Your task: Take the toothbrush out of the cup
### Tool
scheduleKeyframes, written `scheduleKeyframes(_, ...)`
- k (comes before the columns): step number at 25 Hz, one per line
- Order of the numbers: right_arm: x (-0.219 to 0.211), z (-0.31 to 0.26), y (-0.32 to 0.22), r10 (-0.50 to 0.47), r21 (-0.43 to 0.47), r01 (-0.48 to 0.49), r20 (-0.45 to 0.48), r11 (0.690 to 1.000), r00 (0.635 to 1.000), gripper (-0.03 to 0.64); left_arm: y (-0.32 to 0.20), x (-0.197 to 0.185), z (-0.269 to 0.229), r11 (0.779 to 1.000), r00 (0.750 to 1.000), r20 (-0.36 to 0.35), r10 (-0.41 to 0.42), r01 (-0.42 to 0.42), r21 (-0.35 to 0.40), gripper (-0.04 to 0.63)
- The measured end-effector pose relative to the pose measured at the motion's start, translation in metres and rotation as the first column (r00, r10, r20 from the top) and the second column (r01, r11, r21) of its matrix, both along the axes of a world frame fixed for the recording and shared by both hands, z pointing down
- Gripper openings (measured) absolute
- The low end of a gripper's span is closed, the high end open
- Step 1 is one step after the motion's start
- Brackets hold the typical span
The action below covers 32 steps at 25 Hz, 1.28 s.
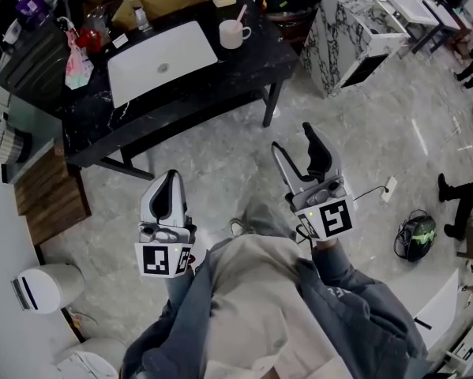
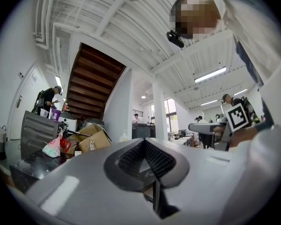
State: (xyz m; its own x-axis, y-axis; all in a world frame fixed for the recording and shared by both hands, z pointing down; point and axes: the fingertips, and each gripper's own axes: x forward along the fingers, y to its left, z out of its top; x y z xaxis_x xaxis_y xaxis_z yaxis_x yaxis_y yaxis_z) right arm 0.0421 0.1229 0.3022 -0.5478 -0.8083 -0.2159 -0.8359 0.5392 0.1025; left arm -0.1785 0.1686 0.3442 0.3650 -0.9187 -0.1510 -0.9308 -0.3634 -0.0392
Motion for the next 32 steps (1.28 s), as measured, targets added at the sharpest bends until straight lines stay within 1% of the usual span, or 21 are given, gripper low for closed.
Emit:
scheduleKeyframes(6,-0.001,-0.004,-0.021,0.011,0.017,-0.011,0.002,1.000,1.000,0.256,-0.017,-0.003,0.000,1.000,1.000,0.009,0.012,-0.012,0.004,0.058)
scheduleKeyframes(13,-0.005,0.003,-0.075,0.009,0.023,-0.009,0.012,1.000,1.000,0.256,-0.057,-0.015,0.005,1.000,1.000,0.007,-0.027,0.027,0.014,0.058)
scheduleKeyframes(19,-0.005,0.008,-0.147,0.004,0.006,-0.004,0.010,1.000,1.000,0.256,-0.119,-0.018,0.006,0.999,0.999,0.010,-0.051,0.051,0.010,0.058)
scheduleKeyframes(25,-0.001,0.016,-0.227,-0.020,-0.043,0.019,-0.014,0.999,1.000,0.256,-0.188,-0.019,-0.001,0.995,0.995,0.007,-0.100,0.100,-0.006,0.058)
scheduleKeyframes(32,0.013,0.021,-0.306,-0.045,-0.073,0.046,0.006,0.996,0.999,0.256,-0.267,0.001,-0.007,0.993,0.993,0.020,-0.116,0.116,-0.005,0.058)
